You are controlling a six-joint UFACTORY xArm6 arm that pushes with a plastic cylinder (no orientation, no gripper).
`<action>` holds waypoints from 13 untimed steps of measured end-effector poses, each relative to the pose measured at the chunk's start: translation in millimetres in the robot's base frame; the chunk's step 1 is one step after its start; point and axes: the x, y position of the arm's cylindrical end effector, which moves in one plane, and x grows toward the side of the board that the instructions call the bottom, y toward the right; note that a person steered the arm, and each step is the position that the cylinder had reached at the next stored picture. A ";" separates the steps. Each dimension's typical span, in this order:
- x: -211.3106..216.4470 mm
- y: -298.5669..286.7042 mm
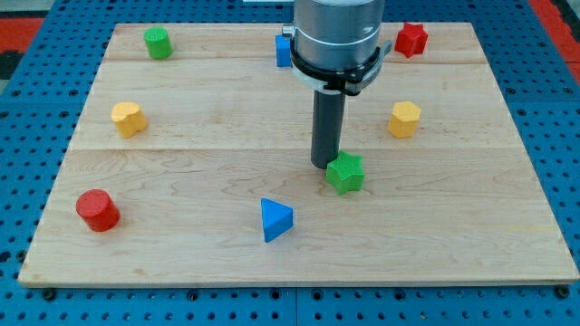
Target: Push the green star towards the bottom right
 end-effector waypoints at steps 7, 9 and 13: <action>35.6 66.9; 48.9 81.7; 51.6 130.0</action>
